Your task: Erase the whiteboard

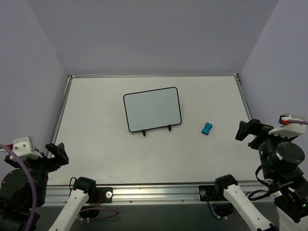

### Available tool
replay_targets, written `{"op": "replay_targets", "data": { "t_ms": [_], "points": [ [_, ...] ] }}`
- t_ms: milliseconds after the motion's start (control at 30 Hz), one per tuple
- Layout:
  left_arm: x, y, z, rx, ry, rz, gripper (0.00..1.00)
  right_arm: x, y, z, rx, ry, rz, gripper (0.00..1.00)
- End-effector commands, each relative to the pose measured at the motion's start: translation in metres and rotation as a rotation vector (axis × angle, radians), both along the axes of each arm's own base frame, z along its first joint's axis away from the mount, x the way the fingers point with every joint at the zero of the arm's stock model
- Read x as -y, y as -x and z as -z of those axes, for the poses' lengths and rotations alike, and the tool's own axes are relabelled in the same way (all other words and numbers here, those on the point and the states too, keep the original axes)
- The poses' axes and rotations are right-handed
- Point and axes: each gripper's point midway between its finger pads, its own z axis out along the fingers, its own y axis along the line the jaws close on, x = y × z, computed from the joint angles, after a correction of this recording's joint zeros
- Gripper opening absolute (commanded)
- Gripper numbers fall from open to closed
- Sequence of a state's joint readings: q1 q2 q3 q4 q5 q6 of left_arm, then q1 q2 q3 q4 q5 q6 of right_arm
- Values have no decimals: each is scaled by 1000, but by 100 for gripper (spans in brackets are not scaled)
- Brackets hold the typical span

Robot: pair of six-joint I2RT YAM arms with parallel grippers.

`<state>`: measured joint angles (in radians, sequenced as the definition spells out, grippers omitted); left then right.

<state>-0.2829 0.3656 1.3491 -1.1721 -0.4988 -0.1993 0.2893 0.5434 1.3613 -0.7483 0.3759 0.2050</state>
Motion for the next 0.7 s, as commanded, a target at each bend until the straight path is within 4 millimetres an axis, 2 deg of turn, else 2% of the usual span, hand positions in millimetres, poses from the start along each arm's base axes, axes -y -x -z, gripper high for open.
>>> {"op": "replay_targets", "data": {
  "t_ms": [0, 167, 333, 667],
  "points": [
    [-21, 18, -2, 19, -26, -78, 94, 18, 13, 14, -41, 109, 50, 100],
    [-21, 20, 0, 26, -27, -62, 94, 23, 20, 10, -22, 117, 61, 100],
    [-21, 17, -2, 36, -35, -57, 94, 23, 18, 12, -30, 126, 65, 100],
    [-6, 5, 3, 68, -15, 14, 94, 29, 17, 14, -29, 130, 100, 100]
  ]
}}
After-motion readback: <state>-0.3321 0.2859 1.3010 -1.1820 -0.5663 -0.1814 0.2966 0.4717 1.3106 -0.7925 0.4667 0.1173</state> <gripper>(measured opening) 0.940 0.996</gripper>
